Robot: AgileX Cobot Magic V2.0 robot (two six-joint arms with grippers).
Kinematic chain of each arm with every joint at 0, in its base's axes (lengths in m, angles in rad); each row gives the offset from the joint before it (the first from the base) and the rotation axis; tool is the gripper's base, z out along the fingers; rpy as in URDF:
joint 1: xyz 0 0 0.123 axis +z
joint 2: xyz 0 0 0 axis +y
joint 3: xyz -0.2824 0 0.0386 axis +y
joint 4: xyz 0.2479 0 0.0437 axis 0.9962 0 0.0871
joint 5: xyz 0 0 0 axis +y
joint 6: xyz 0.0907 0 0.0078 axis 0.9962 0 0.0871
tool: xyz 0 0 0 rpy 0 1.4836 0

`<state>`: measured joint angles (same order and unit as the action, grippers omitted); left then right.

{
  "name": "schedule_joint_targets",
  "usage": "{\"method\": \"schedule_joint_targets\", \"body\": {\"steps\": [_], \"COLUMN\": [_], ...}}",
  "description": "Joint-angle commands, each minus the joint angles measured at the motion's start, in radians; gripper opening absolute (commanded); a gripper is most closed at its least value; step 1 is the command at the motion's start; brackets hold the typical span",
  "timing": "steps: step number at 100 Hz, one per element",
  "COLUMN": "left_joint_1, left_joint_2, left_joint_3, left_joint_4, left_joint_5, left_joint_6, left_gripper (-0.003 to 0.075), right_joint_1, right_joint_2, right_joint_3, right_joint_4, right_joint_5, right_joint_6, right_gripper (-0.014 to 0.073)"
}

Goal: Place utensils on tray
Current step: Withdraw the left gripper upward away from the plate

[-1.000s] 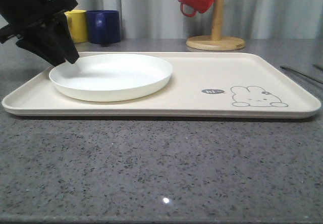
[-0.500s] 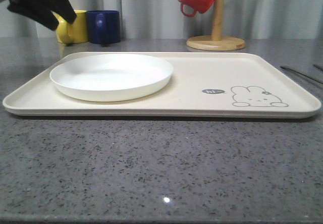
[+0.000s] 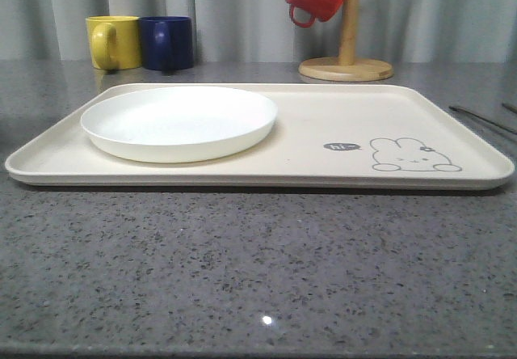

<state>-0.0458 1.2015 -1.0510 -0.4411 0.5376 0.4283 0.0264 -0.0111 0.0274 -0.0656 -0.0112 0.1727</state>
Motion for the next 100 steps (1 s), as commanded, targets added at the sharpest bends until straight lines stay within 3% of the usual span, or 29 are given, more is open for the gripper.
{"method": "schedule_joint_targets", "body": {"steps": [1, 30, 53, 63, 82, 100], "left_joint_1": [0.001, 0.001, 0.001, 0.001, 0.001, 0.001], "left_joint_2": [-0.132, -0.444, -0.619, -0.662, -0.677, -0.677], "left_joint_3": [0.078, 0.416, 0.577, 0.607, 0.613, 0.613], "left_joint_4": [-0.017, -0.017, -0.017, -0.017, -0.017, -0.017], "left_joint_5": [-0.184, -0.391, -0.543, -0.575, -0.588, -0.586], "left_joint_6": [0.0, 0.0, 0.0, 0.0, 0.0, 0.0], "left_gripper": [0.0287, 0.0287, 0.0277, 0.0218, -0.0015, -0.0018], "right_joint_1": [-0.003, -0.003, -0.003, -0.003, -0.003, -0.003], "right_joint_2": [-0.016, -0.016, -0.016, -0.016, -0.016, -0.016], "right_joint_3": [-0.018, -0.018, -0.018, -0.018, -0.018, -0.018], "right_joint_4": [-0.011, -0.011, -0.011, -0.011, -0.011, -0.011], "right_joint_5": [-0.081, -0.081, -0.081, -0.081, -0.081, -0.081], "right_joint_6": [-0.009, -0.009, -0.009, -0.009, -0.009, -0.009], "right_gripper": [-0.0068, -0.0068, -0.0068, -0.0068, -0.0068, -0.0068]}}
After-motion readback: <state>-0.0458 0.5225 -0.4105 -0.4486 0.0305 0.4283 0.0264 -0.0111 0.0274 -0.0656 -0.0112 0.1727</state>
